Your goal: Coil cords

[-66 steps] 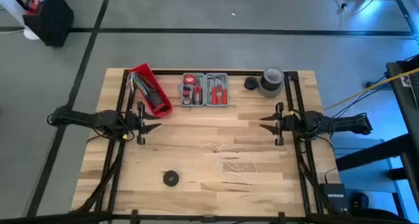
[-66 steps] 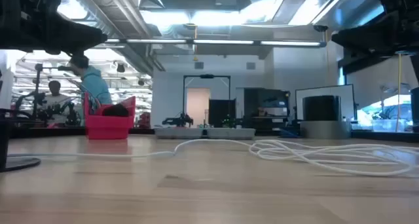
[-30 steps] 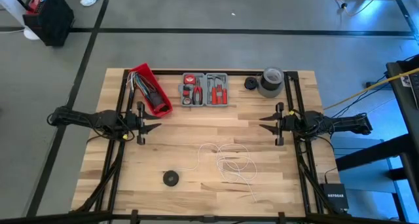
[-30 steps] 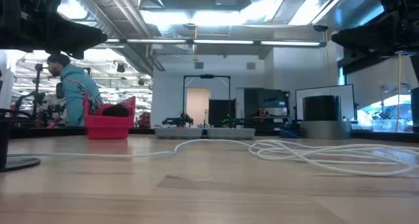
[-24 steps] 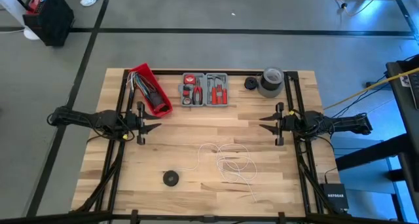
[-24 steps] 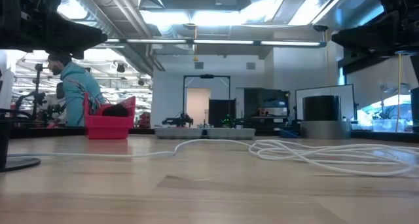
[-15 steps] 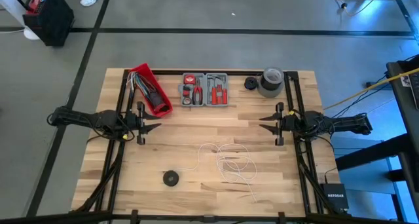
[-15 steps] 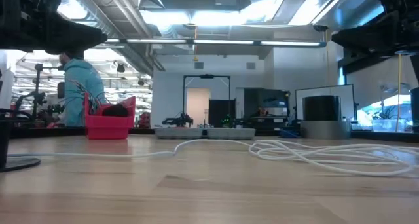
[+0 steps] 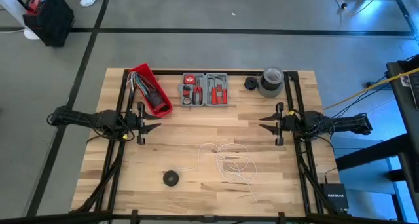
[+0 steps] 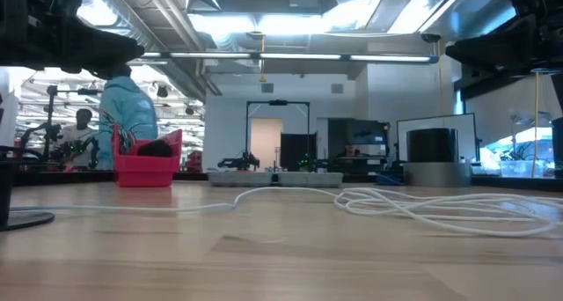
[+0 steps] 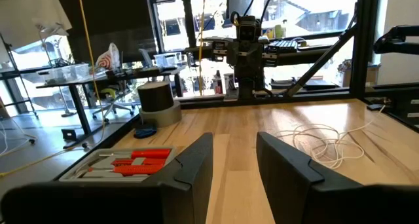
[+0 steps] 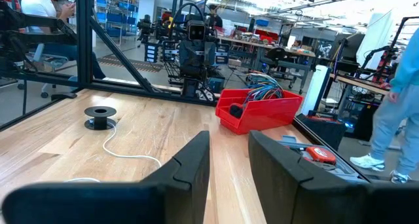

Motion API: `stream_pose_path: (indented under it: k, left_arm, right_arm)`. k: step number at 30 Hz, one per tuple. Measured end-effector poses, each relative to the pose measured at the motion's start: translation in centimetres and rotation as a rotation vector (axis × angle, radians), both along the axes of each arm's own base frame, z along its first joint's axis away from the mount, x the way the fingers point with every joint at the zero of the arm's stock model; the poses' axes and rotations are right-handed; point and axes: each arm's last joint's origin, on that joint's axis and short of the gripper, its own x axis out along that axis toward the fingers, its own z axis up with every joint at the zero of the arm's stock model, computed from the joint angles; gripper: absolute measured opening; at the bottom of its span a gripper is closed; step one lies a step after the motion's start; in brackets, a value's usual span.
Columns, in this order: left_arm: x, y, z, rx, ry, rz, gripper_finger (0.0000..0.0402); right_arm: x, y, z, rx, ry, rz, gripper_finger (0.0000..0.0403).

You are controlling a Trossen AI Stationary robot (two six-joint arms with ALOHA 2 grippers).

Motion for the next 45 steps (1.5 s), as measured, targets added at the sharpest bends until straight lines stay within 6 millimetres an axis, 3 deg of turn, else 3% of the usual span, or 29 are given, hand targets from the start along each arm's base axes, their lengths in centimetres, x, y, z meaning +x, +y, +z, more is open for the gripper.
stream_pose_path:
  k: [13, 19, 28, 34, 39, 45]
  left_arm:
    - [0.0, 0.0, 0.0, 0.000, 0.000, 0.000, 0.0111]
    - [0.0, 0.0, 0.0, 0.136, 0.017, 0.011, 0.0111]
    - [-0.2, 0.0, 1.4, -0.178, -0.167, -0.023, 0.0111]
    - [-0.5, 0.1, 2.6, -0.246, -0.307, -0.040, 0.0111]
    - [-0.5, 0.3, 2.7, -0.151, -0.298, 0.013, 0.0111]
    - [-0.5, 0.3, 2.5, -0.219, -0.293, 0.002, 0.0111]
  right_arm:
    - [0.0, 0.0, 0.0, 0.000, 0.000, 0.000, 0.0111]
    - [0.0, 0.0, 0.0, 0.000, 0.000, 0.000, 0.0111]
    - [0.0, 0.0, 0.1, 0.051, -0.011, 0.004, 0.0111]
    - [-0.1, -0.1, 0.6, 0.293, -0.081, -0.021, 0.0111]
    - [-0.1, -0.3, 0.8, 0.304, -0.112, -0.082, 0.0111]
    - [-0.2, -0.8, 0.8, 0.314, -0.133, -0.239, 0.0111]
